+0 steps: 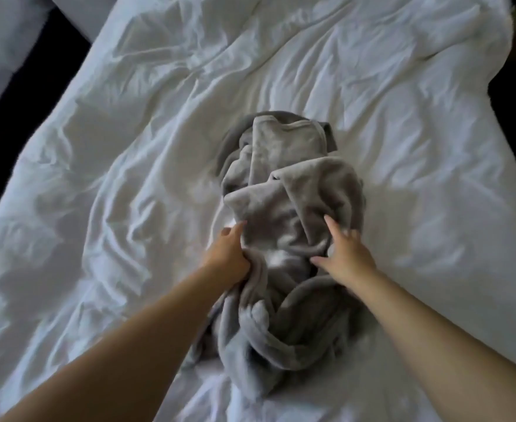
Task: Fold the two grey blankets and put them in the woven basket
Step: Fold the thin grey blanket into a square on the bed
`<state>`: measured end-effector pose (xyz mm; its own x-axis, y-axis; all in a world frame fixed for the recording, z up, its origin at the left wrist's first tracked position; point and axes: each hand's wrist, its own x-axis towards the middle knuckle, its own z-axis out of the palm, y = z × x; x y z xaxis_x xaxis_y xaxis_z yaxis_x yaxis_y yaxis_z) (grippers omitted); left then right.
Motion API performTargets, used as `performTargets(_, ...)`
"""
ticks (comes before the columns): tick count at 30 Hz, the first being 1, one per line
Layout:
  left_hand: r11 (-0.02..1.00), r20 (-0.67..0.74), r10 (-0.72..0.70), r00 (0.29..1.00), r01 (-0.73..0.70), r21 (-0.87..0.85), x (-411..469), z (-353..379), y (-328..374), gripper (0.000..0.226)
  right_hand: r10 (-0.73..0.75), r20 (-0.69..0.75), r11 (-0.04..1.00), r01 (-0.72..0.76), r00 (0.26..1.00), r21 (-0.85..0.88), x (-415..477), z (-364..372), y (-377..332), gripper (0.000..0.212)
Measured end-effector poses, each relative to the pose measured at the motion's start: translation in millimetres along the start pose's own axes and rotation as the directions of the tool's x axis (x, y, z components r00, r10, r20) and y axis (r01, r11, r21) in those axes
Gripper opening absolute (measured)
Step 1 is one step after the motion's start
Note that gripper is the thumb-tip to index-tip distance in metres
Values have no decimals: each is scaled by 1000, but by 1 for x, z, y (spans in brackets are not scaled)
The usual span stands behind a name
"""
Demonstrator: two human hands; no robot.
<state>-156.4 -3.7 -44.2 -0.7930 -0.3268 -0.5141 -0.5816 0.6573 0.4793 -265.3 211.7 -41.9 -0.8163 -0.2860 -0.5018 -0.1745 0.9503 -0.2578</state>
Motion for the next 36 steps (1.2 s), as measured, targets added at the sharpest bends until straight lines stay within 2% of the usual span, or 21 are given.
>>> performTargets(2, 994, 74, 106, 992, -108, 23, 27, 31, 3, 91, -24, 131, 1000, 24, 991, 0, 27, 29, -4, 108)
performTargets(3, 982, 136, 158, 978, -170, 77, 36, 48, 4, 91, -23, 204, 999, 33, 979, -43, 36, 45, -3, 102)
performTargets(6, 908, 359, 185, 915, -299, 295, 44, 94, 3, 70, -9, 327, 983, 68, 945, -168, 44, 86, 3, 53)
performTargets(8, 893, 368, 160, 916, -293, 341, 39, 108, 3, 54, -26, 321, 995, 56, 947, -84, 35, 99, 9, 28)
performTargets(10, 862, 340, 169, 925, -306, 403, 31, 108, 2, 39, -14, 350, 999, 26, 937, -32, 17, 98, 11, 16)
performTargets(12, 811, 373, 164, 913, -340, 476, 19, 101, 0, 28, 46, 425, 999, -52, 904, 2, -9, 95, 13, 18)
performTargets(15, 794, 427, 144, 893, -362, 489, -19, 89, -11, 27, 133, 504, 977, -199, 853, 81, -58, 98, 15, 37)
performTargets(18, 782, 490, 83, 868, -362, 508, -69, 80, -16, 30, 170, 539, 960, -261, 825, 97, -111, 106, 9, 44)
performTargets(20, 772, 579, 19, 815, -380, 510, -105, 81, -19, 36, 184, 580, 958, -277, 793, 75, -151, 112, 6, 42)
performTargets(22, 764, 675, -41, 737, -412, 497, -141, 83, -24, 40, 195, 686, 964, -267, 701, -1, -188, 114, 2, 32)
performTargets(24, 757, 751, -125, 648, -427, 494, -177, 80, -27, 41, 219, 824, 967, -230, 523, -111, -223, 109, -5, 24)
performTargets(25, 759, 763, -164, 625, -415, 502, -193, 76, -25, 41, 221, 868, 967, -215, 445, -136, -239, 105, -9, 24)
performTargets(26, 761, 752, -192, 630, -388, 520, -201, 69, -21, 41, 215, 878, 969, -209, 428, -135, -250, 99, -13, 27)
performTargets(27, 761, 727, -193, 659, -367, 535, -201, 54, -12, 40, 210, 848, 966, -238, 487, -103, -254, 83, -20, 28)
performTargets(29, 769, 623, -92, 777, -342, 540, -176, -2, 26, 33, 164, 616, 957, -275, 771, 89, -236, 20, -40, 25)
performTargets(30, 801, 481, 40, 876, -316, 509, -161, -49, 58, 29, 134, 406, 958, -223, 904, 180, -218, -35, -57, 26)
performTargets(31, 857, 246, 183, 952, -277, 434, -150, -108, 98, 27, 96, 131, 963, -126, 987, 239, -204, -106, -77, 31)
performTargets(32, 902, -56, 317, 947, -283, 326, -147, -176, 142, 27, 47, -165, 957, 3, 985, 290, -199, -187, -101, 34)
performTargets(33, 918, -353, 390, 850, -329, 222, -154, -248, 186, 30, 2, -439, 929, 161, 898, 332, -203, -270, -123, 34)
performTargets(34, 900, -578, 415, 702, -410, 149, -174, -315, 225, 38, -18, -657, 882, 322, 753, 345, -217, -346, -140, 34)
performTargets(36, 838, -789, 436, 432, -515, 181, -223, -424, 280, 55, 33, -893, 823, 494, 448, 279, -260, -461, -163, 51)
